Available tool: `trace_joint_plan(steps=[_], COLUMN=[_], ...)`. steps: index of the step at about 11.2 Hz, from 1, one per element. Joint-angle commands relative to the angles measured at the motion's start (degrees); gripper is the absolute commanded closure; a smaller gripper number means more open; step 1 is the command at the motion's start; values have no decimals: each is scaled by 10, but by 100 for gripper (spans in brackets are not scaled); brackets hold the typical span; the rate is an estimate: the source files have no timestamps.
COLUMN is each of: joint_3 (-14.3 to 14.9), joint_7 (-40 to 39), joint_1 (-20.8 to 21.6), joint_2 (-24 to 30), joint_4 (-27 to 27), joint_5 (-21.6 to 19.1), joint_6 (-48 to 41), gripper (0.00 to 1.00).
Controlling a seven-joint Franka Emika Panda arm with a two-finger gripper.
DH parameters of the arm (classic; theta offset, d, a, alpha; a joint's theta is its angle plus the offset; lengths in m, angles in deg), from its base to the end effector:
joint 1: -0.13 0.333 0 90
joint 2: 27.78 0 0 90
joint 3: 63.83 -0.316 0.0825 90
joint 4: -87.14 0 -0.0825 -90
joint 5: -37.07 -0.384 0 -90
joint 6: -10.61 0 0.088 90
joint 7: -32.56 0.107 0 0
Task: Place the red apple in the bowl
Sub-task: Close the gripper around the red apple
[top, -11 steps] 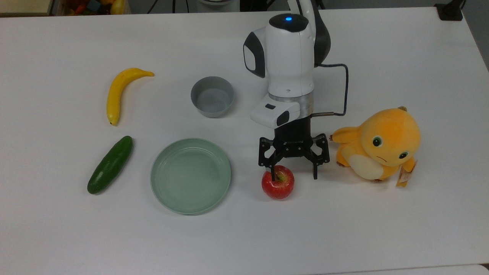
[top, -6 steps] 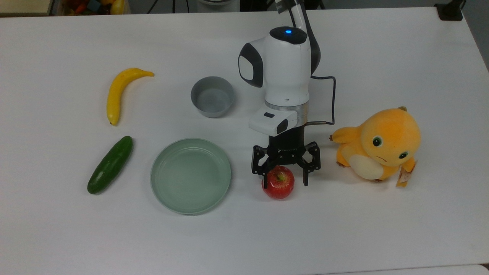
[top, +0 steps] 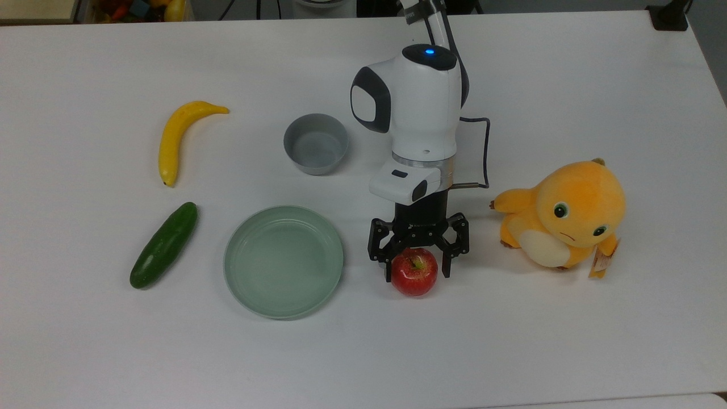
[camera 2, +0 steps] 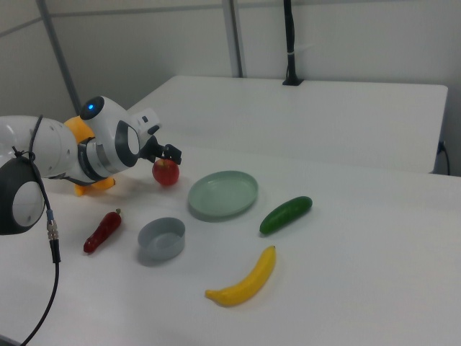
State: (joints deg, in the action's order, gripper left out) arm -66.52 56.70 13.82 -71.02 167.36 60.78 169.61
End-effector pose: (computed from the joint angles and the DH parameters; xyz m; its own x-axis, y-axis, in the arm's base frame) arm 0.7407 0.2260 0.3258 0.7777 0.1645 0.6067 0.1589 -0.9853 0.0634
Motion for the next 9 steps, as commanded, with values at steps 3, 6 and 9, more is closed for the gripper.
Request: trace_joint_plan(steps=[3, 6, 9], joint_3=[8, 8, 8], joint_7=[15, 18, 24], joint_1=[1, 2, 1], joint_2=[3, 5, 22], joint_4=[30, 34, 36], joint_5=[48, 49, 46], joint_6=[12, 10, 7], gripper=[24, 92, 94])
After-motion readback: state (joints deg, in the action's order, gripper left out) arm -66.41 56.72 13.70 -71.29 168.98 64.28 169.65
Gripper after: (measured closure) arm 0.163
